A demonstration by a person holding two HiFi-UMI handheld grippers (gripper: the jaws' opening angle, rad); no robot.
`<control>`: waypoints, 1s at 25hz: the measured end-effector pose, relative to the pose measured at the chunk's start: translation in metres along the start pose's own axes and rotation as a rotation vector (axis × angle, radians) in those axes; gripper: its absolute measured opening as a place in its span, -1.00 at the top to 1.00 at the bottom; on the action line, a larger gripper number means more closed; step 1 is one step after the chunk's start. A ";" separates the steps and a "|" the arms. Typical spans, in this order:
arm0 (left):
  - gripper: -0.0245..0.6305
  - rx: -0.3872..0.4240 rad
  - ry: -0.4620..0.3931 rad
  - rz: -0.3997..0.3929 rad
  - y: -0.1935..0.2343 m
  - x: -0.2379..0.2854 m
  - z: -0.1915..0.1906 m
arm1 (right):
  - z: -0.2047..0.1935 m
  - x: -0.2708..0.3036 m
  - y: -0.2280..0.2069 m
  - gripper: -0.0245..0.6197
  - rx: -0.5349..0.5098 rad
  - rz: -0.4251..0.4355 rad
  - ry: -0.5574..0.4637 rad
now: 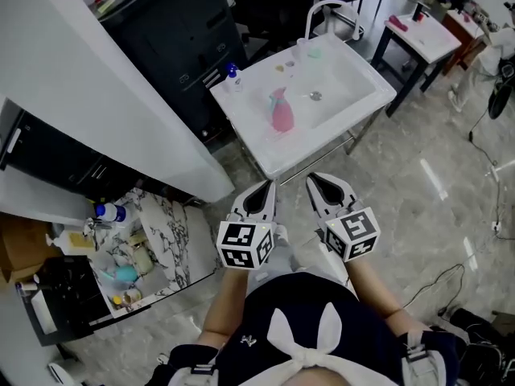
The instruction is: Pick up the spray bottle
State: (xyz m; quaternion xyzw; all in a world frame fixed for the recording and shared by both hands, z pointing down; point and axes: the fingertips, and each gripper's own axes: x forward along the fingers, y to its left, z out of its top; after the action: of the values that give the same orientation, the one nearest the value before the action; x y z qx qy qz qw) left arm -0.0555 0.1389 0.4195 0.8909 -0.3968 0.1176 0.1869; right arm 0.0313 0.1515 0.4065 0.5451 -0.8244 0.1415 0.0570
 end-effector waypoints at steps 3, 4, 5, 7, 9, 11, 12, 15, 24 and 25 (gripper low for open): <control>0.85 0.005 0.011 -0.010 0.012 0.012 0.004 | 0.001 0.016 -0.006 0.83 0.007 -0.009 0.001; 0.85 0.007 0.015 -0.013 0.017 0.016 0.005 | 0.001 0.021 -0.007 0.83 0.009 -0.014 0.001; 0.85 0.010 0.018 -0.016 0.022 0.019 0.006 | 0.001 0.026 -0.009 0.83 0.011 -0.020 0.001; 0.85 0.015 0.023 -0.023 0.031 0.027 0.009 | 0.002 0.037 -0.013 0.83 0.014 -0.034 0.000; 0.85 0.020 0.026 -0.033 0.040 0.033 0.013 | 0.005 0.048 -0.017 0.83 0.017 -0.052 -0.002; 0.85 0.026 0.028 -0.044 0.049 0.038 0.018 | 0.007 0.058 -0.021 0.83 0.017 -0.070 -0.004; 0.85 0.028 0.028 -0.049 0.053 0.041 0.019 | 0.008 0.063 -0.023 0.83 0.014 -0.078 -0.004; 0.85 0.029 0.031 -0.058 0.065 0.047 0.023 | 0.009 0.074 -0.025 0.83 0.008 -0.095 -0.004; 0.85 0.010 0.053 -0.076 0.082 0.056 0.020 | 0.017 0.090 -0.025 0.36 -0.009 -0.103 -0.036; 0.85 0.009 0.054 -0.077 0.083 0.058 0.020 | 0.017 0.093 -0.027 0.33 -0.019 -0.103 -0.031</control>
State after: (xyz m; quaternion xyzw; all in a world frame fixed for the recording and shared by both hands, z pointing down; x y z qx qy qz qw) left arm -0.0781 0.0407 0.4426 0.9028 -0.3565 0.1361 0.1981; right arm 0.0199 0.0548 0.4174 0.5883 -0.7974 0.1222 0.0565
